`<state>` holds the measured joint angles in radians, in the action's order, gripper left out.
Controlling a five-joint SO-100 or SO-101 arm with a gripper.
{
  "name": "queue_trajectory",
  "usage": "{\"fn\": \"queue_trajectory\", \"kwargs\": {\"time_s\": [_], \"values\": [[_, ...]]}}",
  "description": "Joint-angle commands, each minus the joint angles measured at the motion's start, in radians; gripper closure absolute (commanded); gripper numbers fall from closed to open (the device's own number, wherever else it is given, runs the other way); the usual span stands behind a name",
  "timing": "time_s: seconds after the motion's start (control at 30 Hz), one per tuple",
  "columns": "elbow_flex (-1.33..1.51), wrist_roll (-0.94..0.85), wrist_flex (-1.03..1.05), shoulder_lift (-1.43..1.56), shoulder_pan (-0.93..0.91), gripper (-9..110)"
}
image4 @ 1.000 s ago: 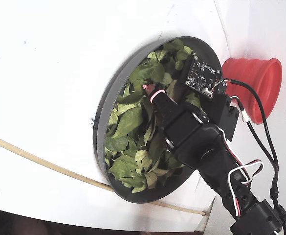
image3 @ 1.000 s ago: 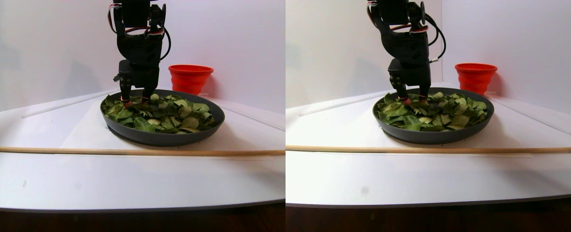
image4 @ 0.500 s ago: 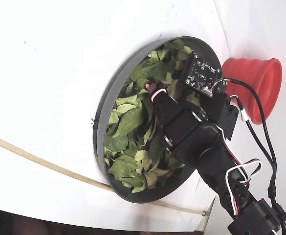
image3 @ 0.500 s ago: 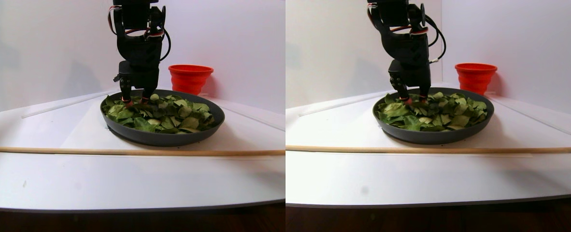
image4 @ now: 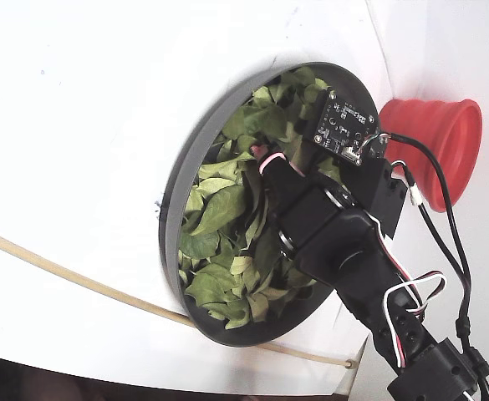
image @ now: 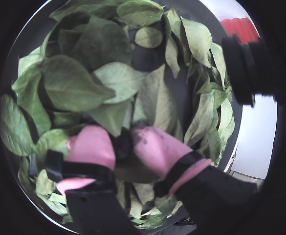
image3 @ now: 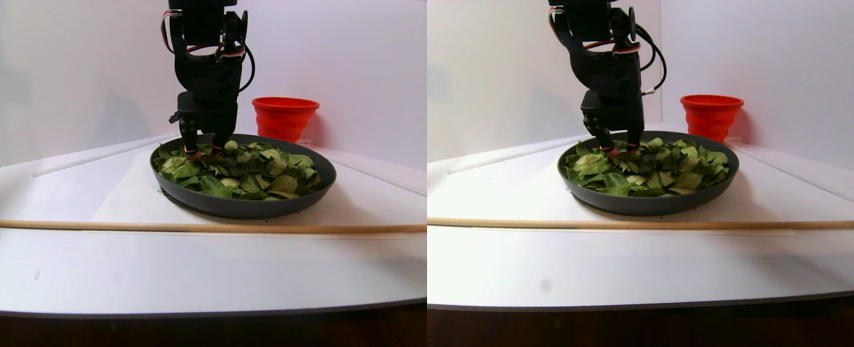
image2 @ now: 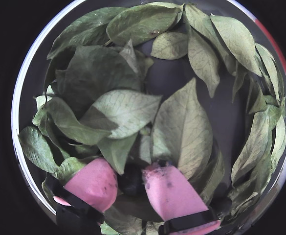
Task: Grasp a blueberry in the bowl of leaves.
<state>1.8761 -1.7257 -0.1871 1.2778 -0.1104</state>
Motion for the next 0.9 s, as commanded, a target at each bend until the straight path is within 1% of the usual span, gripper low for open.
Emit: {"fn": "queue_trajectory", "kwargs": {"time_s": [0.0, 0.87], "values": [[-0.017, -0.003, -0.011, 0.058, -0.021, 92], [0.032, -0.005, 0.040, 0.196, -0.020, 93]]}}
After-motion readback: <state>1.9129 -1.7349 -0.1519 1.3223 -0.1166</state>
